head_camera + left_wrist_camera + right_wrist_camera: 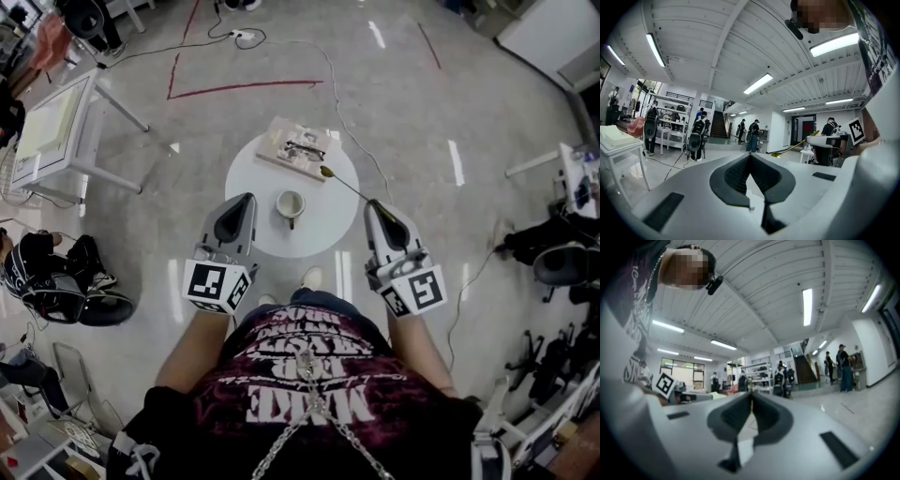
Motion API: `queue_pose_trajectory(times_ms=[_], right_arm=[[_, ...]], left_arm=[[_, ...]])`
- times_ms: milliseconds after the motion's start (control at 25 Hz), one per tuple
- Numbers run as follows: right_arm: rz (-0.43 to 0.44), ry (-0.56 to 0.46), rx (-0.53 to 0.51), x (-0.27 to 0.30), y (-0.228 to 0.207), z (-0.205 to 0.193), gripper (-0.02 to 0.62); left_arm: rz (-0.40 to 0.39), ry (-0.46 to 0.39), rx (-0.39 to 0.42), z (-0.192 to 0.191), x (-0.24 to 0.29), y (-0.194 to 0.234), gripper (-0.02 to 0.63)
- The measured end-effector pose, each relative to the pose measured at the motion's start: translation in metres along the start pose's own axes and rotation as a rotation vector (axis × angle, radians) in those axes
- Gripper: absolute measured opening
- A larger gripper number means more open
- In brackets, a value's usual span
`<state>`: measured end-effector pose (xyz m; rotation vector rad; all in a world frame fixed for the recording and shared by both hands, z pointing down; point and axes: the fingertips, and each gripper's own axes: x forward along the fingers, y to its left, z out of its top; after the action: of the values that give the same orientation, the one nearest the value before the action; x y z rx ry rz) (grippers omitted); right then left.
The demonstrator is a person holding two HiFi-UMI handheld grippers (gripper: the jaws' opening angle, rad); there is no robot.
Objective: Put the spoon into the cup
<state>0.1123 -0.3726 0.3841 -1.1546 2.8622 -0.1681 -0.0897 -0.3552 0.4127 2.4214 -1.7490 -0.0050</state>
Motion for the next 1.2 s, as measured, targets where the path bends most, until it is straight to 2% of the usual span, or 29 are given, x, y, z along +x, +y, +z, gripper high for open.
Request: queue_pose_trajectory(times_ms=[280,560,840,1200], right_arm=[[0.071,-0.052,-0.005,0.016,-0.03,0.022,0.035],[0.121,-0.06,0.03,0.023,-0.035,0.012,0.035],[0.131,-0.056,0.048,0.028,-0.041,0.01,0.035],[0.111,0.037,0.084,0.04,-0.038,-0.023,0.035]], left_arm=[[0.092,-0.025,0.031,0.019,0.008,-0.001,0.026],[0.141,-0.004,0.029,0.012,0.008,0.0,0.026],[0.134,0.007,0.042,0.015,0.018,-0.007,0.026],[0.12,0.078,-0.01,-0.021,0.019,0.007,0.026]])
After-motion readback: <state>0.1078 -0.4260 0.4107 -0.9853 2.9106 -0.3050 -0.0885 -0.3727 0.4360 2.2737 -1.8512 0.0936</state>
